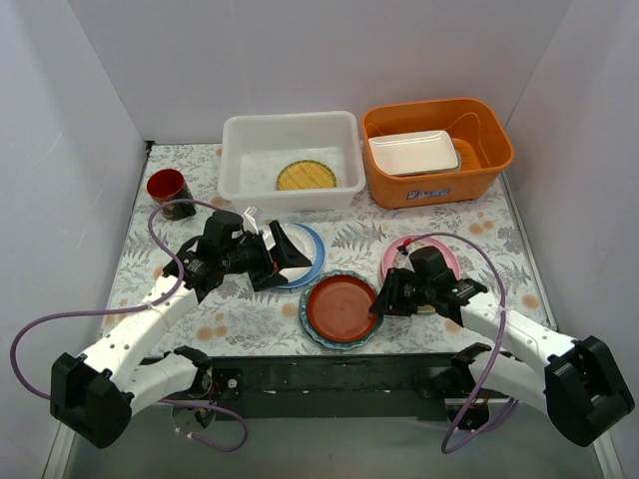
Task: Place the plates into the plastic bin on the countertop
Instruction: Pick up the plate from the corner of the board, then place the plate in the plastic bin.
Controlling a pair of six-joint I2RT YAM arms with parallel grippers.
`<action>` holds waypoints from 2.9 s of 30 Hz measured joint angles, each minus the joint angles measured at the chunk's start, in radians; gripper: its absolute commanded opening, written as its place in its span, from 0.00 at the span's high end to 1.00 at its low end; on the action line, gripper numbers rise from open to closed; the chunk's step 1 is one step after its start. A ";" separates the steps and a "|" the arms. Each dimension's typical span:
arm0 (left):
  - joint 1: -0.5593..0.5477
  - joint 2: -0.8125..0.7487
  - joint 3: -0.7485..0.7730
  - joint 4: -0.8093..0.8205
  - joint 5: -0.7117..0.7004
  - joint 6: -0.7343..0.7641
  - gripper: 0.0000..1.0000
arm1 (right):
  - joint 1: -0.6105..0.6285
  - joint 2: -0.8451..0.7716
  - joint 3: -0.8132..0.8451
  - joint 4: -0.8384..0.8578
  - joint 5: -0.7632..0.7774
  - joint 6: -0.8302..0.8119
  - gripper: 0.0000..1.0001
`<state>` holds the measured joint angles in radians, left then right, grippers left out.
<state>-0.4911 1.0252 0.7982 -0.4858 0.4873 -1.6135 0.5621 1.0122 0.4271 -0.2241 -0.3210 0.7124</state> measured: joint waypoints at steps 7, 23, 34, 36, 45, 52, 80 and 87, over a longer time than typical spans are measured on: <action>-0.002 -0.014 -0.005 0.000 0.001 -0.005 0.02 | 0.081 0.080 0.063 -0.035 0.100 -0.010 0.70; -0.002 -0.057 -0.029 -0.005 0.000 -0.021 0.02 | 0.161 0.092 0.123 -0.122 0.303 -0.001 0.99; -0.002 -0.085 -0.052 -0.011 0.000 -0.021 0.02 | 0.161 0.053 0.126 -0.148 0.328 -0.002 0.99; -0.002 -0.090 -0.062 -0.014 0.000 -0.021 0.02 | 0.161 0.039 0.128 -0.153 0.333 -0.002 0.99; -0.016 -0.090 -0.072 -0.018 -0.001 -0.018 0.02 | 0.161 0.016 0.134 -0.166 0.337 0.003 0.99; -0.040 -0.087 -0.089 -0.014 -0.013 -0.018 0.02 | 0.161 -0.020 0.154 -0.189 0.338 0.014 0.99; -0.323 0.020 -0.103 0.081 -0.249 -0.128 0.11 | 0.161 -0.116 0.285 -0.298 0.340 0.014 0.99; -0.345 0.031 -0.105 0.126 -0.304 -0.157 0.21 | 0.161 -0.124 0.285 -0.297 0.336 0.014 0.99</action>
<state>-0.8360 1.0557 0.6937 -0.3599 0.1833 -1.7702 0.7231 0.8886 0.7116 -0.5213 0.0151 0.7265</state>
